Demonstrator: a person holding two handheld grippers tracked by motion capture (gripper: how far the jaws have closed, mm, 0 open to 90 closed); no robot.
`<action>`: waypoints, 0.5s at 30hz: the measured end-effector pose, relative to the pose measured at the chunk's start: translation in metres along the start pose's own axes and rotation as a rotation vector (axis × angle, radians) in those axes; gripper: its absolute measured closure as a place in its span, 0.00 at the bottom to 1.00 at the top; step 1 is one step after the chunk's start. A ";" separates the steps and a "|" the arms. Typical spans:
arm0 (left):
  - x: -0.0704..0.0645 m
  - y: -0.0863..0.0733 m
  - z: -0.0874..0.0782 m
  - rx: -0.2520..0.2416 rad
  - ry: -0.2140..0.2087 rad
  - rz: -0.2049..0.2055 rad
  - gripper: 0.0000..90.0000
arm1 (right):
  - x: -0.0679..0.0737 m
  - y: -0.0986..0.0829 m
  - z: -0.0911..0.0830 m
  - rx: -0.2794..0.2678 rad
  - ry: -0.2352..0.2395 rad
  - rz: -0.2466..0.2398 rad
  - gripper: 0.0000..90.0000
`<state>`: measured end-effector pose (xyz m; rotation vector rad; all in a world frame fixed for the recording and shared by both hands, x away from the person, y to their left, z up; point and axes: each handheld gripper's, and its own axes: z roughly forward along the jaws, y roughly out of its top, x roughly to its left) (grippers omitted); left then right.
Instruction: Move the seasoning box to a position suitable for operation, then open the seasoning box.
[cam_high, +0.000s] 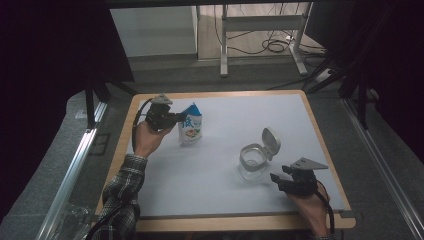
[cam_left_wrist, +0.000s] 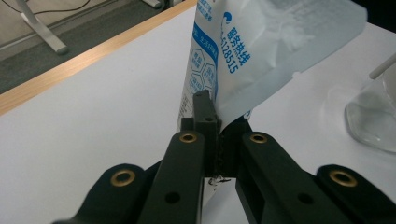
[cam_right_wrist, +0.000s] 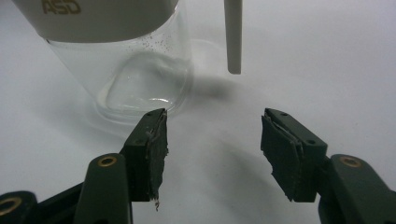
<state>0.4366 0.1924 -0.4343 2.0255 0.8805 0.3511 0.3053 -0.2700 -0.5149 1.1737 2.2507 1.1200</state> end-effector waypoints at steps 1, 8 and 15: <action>-0.001 0.000 0.000 0.001 0.001 0.003 1.00 | 0.000 0.000 0.000 0.000 0.000 0.000 0.46; -0.008 0.002 -0.004 -0.007 -0.007 0.012 1.00 | 0.000 0.000 0.000 0.001 0.001 0.000 0.46; -0.017 0.004 -0.012 -0.026 -0.027 0.019 1.00 | 0.002 0.001 -0.001 -0.002 0.008 0.002 0.46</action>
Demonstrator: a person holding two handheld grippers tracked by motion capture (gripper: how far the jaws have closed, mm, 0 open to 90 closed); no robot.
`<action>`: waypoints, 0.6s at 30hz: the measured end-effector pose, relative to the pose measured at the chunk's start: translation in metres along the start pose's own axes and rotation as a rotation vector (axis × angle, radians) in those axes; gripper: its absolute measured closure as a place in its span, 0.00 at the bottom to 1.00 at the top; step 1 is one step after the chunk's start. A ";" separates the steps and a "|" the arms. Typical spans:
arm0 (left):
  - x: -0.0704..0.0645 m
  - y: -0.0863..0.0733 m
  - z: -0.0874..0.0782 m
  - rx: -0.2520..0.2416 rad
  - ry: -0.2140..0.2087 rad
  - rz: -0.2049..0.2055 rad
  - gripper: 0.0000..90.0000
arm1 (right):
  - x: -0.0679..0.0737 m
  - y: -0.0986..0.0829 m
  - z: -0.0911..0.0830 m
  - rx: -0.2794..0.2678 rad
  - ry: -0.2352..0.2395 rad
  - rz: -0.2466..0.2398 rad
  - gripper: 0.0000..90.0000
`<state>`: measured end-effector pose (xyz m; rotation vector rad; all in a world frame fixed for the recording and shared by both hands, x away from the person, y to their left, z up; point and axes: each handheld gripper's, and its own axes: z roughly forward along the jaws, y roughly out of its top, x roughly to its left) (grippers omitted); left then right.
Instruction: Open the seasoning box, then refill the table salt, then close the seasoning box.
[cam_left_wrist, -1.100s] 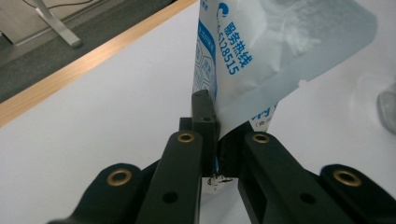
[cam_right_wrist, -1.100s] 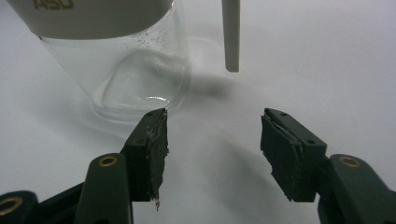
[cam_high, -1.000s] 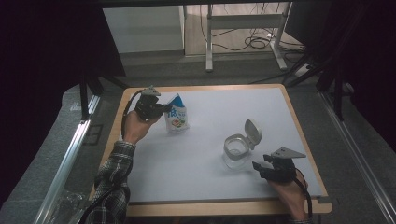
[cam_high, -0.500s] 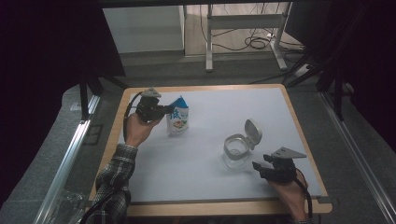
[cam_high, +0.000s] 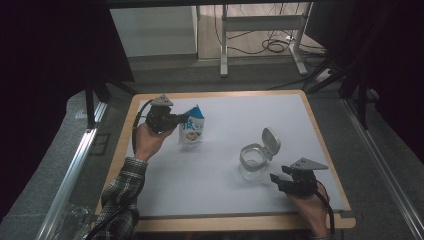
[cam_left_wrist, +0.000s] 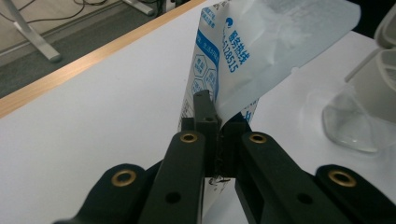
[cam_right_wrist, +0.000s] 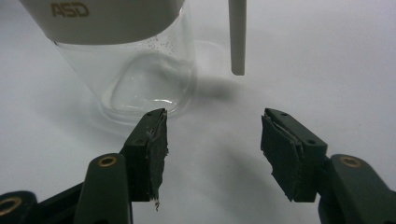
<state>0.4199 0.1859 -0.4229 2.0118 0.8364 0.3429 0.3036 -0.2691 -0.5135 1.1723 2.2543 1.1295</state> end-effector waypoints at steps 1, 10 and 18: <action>-0.002 0.000 -0.001 -0.002 -0.002 0.001 1.00 | 0.001 0.000 0.000 0.000 0.001 0.000 0.46; -0.022 0.001 -0.010 -0.013 -0.030 0.017 1.00 | 0.003 -0.002 -0.002 0.002 0.005 -0.002 0.46; -0.041 -0.003 -0.015 -0.006 -0.052 0.042 1.00 | 0.006 -0.003 -0.006 -0.002 0.012 -0.007 0.46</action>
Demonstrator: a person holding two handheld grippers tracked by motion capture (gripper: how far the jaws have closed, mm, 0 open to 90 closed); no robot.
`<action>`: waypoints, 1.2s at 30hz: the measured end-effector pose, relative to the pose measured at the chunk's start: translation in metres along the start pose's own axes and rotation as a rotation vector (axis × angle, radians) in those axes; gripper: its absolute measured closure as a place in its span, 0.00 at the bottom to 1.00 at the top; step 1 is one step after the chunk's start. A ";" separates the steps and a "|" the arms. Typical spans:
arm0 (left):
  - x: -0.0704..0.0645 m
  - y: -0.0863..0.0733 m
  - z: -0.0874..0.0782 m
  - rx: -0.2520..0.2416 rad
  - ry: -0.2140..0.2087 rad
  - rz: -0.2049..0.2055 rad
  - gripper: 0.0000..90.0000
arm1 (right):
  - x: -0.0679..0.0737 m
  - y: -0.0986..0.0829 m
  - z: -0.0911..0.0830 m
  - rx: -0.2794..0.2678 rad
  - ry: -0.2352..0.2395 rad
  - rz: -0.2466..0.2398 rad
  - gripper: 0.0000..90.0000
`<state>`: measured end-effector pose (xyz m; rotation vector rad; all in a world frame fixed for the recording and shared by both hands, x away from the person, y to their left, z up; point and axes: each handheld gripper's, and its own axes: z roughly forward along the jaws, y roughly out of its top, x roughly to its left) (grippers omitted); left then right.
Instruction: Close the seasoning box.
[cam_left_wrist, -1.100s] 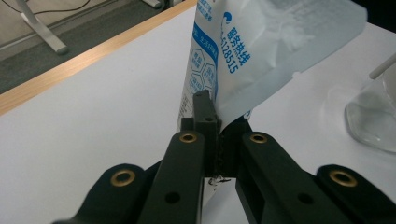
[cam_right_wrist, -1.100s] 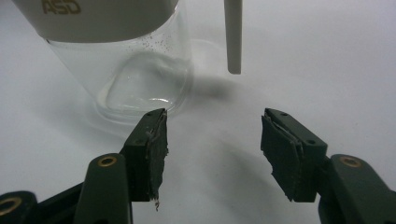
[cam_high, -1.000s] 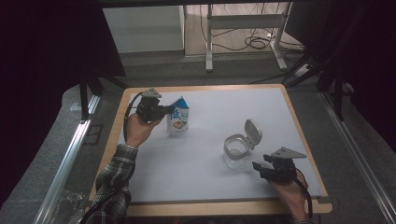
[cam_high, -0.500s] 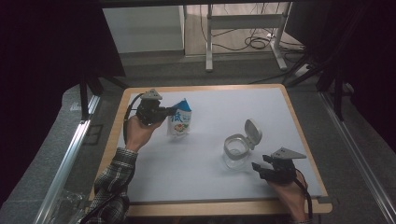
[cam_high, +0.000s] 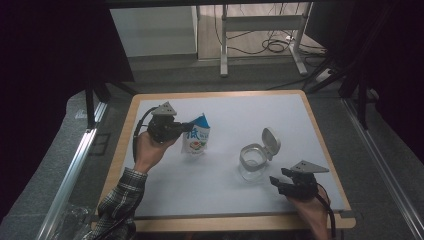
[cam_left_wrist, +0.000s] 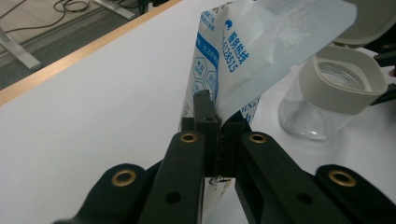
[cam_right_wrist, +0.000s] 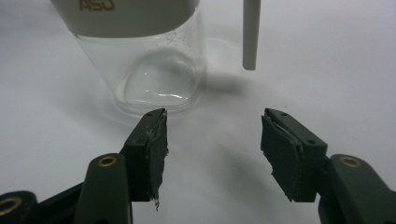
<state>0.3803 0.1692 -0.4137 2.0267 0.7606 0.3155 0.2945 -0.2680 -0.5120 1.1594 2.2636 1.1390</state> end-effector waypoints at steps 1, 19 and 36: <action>-0.002 -0.001 -0.001 -0.001 -0.001 0.000 1.00 | 0.001 0.000 0.000 -0.001 0.002 -0.001 0.46; -0.037 -0.005 -0.008 -0.012 -0.057 0.021 1.00 | 0.014 -0.003 -0.001 0.004 0.035 -0.023 0.46; -0.061 -0.001 -0.009 -0.010 -0.089 0.018 1.00 | 0.030 -0.004 0.001 0.009 0.094 -0.045 0.48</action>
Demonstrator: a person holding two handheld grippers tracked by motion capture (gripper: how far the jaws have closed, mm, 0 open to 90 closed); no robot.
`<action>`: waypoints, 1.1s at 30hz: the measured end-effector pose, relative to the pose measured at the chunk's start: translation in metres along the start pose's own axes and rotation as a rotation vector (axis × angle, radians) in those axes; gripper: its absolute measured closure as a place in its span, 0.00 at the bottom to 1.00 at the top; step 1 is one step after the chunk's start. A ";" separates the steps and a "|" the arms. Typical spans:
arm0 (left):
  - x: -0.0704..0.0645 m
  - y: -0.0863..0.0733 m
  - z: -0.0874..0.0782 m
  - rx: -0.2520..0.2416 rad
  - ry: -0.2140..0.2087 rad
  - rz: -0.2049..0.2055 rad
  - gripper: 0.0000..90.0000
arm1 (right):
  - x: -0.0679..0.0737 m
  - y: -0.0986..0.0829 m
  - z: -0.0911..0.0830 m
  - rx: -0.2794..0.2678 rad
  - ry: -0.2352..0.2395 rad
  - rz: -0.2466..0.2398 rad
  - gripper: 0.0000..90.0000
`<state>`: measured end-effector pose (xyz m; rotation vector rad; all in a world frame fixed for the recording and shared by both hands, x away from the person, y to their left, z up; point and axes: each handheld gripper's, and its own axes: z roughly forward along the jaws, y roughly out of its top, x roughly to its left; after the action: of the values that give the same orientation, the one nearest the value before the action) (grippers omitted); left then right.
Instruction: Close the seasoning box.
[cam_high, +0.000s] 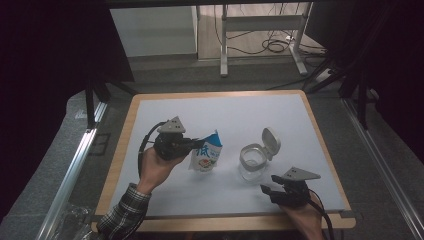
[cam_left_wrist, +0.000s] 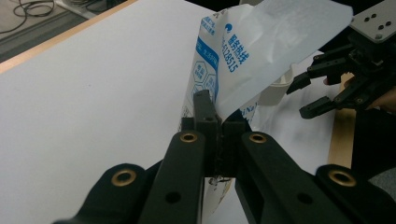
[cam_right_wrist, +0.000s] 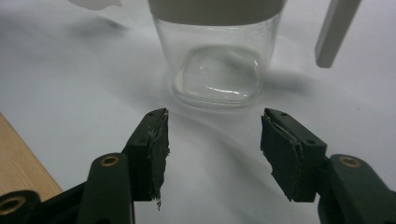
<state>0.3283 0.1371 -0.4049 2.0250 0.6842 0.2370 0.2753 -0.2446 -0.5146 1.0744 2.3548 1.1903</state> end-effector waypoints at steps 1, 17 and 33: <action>-0.001 0.000 0.000 0.001 0.001 0.001 1.00 | 0.001 0.000 0.000 0.001 0.003 -0.002 0.48; -0.015 0.001 0.000 -0.009 -0.019 -0.002 1.00 | 0.016 0.005 0.006 0.003 0.027 -0.039 0.50; -0.025 0.005 0.004 -0.007 -0.033 -0.007 1.00 | 0.033 0.012 0.021 0.006 0.084 -0.078 0.51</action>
<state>0.3107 0.1183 -0.4004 2.0156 0.6693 0.2011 0.2701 -0.2039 -0.5154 0.9433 2.4407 1.2233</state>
